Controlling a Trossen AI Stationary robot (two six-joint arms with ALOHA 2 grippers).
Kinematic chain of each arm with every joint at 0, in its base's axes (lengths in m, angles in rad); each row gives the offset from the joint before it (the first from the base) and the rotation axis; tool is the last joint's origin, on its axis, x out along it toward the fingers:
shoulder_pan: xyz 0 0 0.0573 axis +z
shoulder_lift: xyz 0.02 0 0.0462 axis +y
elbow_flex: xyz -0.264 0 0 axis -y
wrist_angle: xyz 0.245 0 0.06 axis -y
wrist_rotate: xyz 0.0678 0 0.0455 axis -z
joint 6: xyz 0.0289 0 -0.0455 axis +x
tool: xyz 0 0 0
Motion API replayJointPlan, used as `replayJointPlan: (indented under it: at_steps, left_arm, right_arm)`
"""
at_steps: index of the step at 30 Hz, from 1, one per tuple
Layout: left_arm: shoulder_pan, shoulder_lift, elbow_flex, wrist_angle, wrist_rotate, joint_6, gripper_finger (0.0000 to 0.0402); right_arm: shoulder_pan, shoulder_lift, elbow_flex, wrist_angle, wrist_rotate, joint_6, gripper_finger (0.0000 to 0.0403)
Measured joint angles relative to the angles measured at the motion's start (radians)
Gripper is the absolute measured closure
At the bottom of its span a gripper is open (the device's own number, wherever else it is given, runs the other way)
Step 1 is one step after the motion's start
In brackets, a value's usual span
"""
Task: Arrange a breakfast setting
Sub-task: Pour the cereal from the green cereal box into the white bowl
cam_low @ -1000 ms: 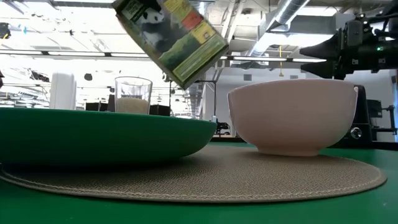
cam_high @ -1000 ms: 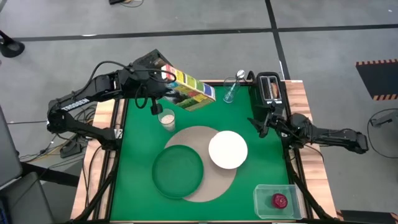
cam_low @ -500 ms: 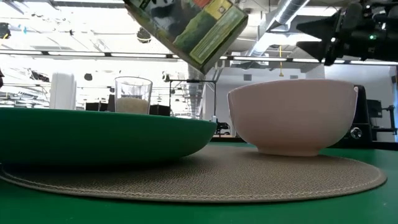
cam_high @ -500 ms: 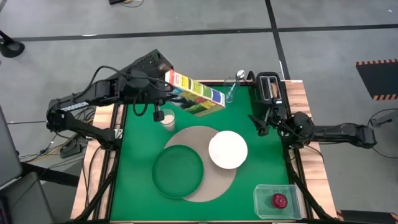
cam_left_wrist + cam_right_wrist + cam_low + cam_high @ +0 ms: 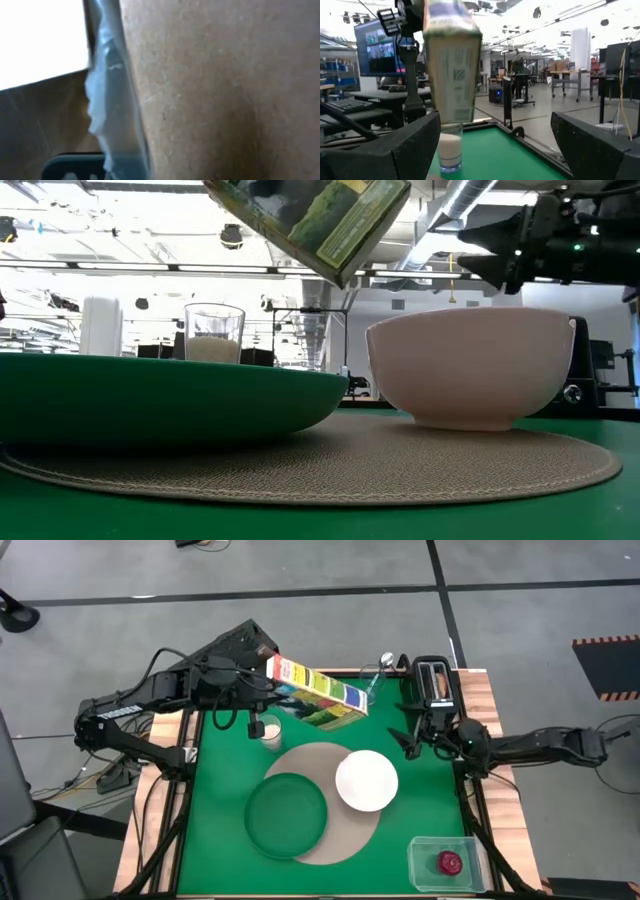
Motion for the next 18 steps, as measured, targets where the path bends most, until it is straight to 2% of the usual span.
replayJointPlan:
  at_steps: [5, 10, 14, 18]
  left_arm:
    - [0.000, 0.000, 0.000, 0.002, 0.015, -0.003, 0.0401]
    - [0.000, 0.000, 0.000, 0.002, 0.021, -0.004, 0.0401]
    - [-0.001, 0.000, 0.000, 0.002, 0.029, -0.003, 0.0401]
    - [-0.009, 0.000, 0.000, 0.002, 0.030, -0.003, 0.0401]
  right_arm:
    - [0.000, 0.152, 0.036, 0.128, -0.072, 0.011, 0.0006]
    - [-0.015, 0.305, 0.083, 0.238, -0.092, -0.004, 0.0006]
    - [-0.033, 0.433, 0.146, 0.297, -0.162, 0.007, 0.0007]
    - [-0.034, 0.556, 0.187, 0.439, -0.215, 0.011, 0.0019]
